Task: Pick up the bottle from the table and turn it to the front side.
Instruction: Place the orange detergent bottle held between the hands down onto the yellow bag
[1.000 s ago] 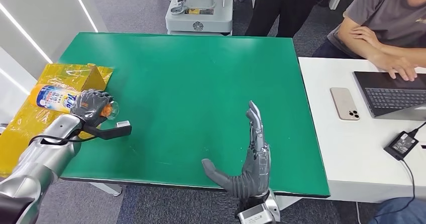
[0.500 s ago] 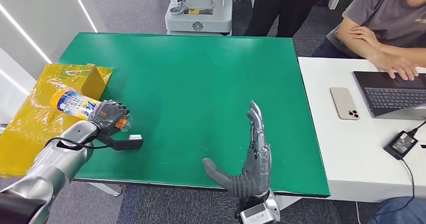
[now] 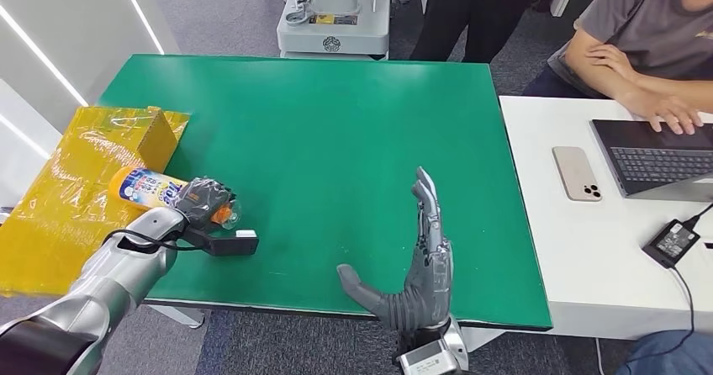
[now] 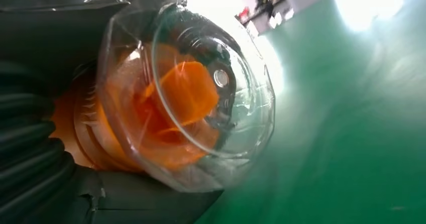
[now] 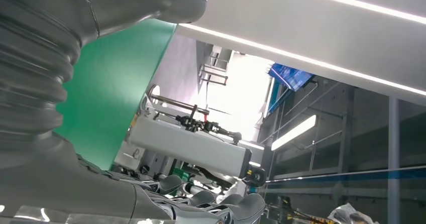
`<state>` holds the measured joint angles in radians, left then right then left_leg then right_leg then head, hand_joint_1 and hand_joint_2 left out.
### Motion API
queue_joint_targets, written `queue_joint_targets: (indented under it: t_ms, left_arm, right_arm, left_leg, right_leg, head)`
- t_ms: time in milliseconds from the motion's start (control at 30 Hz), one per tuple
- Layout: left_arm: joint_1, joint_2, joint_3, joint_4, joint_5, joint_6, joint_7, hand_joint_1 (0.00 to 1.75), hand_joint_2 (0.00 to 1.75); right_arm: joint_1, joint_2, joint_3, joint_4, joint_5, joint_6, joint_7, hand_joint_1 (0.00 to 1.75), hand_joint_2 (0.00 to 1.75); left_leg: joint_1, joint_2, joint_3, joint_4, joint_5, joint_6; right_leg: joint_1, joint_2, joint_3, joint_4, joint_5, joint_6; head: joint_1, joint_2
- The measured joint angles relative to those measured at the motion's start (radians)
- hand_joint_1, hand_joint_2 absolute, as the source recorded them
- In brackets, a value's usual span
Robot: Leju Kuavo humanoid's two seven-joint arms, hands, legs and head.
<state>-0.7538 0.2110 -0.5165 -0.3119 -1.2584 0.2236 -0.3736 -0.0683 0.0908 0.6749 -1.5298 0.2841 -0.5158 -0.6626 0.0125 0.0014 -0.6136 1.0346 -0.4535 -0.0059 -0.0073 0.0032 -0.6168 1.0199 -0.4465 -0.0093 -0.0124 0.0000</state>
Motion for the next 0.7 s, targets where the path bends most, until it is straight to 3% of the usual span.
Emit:
queue_joint_targets:
  t_ms: [267, 633, 700]
  left_arm:
    - [-0.012, 0.002, 0.000, 0.004, 0.001, -0.099, 0.048, 1.75, 1.75]
    - [-0.013, 0.011, 0.000, 0.005, 0.002, -0.110, 0.061, 1.75, 1.75]
    - [-0.013, 0.011, 0.000, 0.006, 0.004, -0.110, 0.061, 0.96, 1.75]
  right_arm:
    - [0.000, 0.000, -0.002, -0.002, 0.007, 0.001, 0.000, 0.00, 1.75]
    - [0.000, 0.000, -0.002, -0.003, 0.005, 0.017, 0.000, 0.00, 1.75]
    - [0.000, 0.000, -0.002, -0.003, 0.003, 0.018, 0.000, 0.00, 1.75]
  left_leg:
    - [0.000, 0.000, 0.000, 0.000, 0.000, 0.000]
    - [0.000, 0.000, 0.000, 0.000, 0.000, 0.000]
    - [0.000, 0.000, 0.000, 0.000, 0.000, 0.000]
  right_leg:
    - [0.000, 0.000, 0.000, 0.000, 0.000, 0.000]
    - [0.000, 0.000, 0.000, 0.001, 0.000, 0.000]
    - [0.000, 0.000, 0.000, 0.001, 0.000, 0.000]
  head:
    - [0.000, 0.000]
    - [0.000, 0.000]
    - [0.000, 0.000]
